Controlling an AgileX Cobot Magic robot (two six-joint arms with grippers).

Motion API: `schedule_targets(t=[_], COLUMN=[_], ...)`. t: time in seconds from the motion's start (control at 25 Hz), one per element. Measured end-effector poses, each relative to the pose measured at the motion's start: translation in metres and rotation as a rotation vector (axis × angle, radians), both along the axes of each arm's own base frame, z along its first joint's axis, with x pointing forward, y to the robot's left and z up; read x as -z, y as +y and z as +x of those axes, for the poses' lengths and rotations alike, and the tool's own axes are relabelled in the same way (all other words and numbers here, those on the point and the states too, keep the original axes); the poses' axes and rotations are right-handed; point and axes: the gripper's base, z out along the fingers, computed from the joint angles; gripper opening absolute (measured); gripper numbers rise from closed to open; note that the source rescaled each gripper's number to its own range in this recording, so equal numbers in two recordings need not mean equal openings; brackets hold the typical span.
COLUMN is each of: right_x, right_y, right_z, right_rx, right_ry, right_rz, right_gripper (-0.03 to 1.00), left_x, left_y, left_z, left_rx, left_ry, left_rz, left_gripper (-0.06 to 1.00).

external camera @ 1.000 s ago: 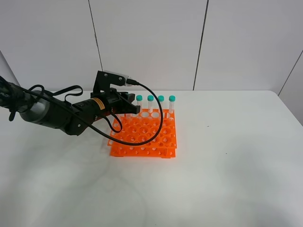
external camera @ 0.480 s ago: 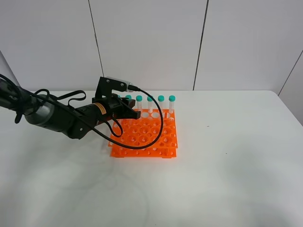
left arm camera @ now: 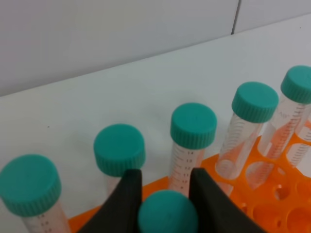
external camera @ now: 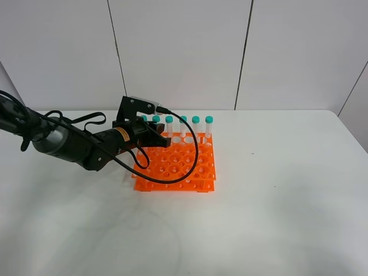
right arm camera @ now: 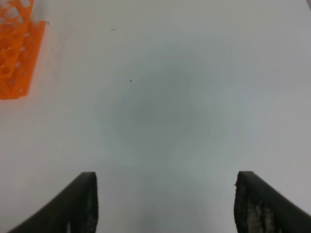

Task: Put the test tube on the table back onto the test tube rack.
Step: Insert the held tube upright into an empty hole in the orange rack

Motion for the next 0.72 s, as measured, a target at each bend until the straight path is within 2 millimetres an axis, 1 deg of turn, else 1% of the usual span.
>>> schedule_targets(t=[0.32, 0.4, 0.48, 0.56, 0.64, 0.72], right_x=[0.0, 0.0, 0.0, 0.0, 0.0, 0.0], right_y=[0.0, 0.0, 0.0, 0.0, 0.0, 0.0], right_z=[0.0, 0.0, 0.0, 0.0, 0.0, 0.0], right_rx=[0.0, 0.0, 0.0, 0.0, 0.0, 0.0], right_ry=[0.0, 0.0, 0.0, 0.0, 0.0, 0.0], right_rz=[0.0, 0.0, 0.0, 0.0, 0.0, 0.0], right_gripper=[0.79, 0.79, 0.79, 0.79, 0.79, 0.79], left_x=[0.0026, 0.0026, 0.0027, 0.0026, 0.0024, 0.0024], left_y=[-0.0002, -0.0002, -0.0002, -0.0002, -0.0003, -0.0004], left_z=[0.0003, 0.0003, 0.0001, -0.0001, -0.0001, -0.0001], left_rx=[0.001, 0.001, 0.002, 0.003, 0.004, 0.005], left_ry=[-0.006, -0.006, -0.007, -0.011, -0.012, -0.013], left_rz=[-0.004, -0.004, -0.004, -0.005, -0.006, -0.005], left_gripper=[0.0, 0.02, 0.1, 0.24, 0.36, 0.42])
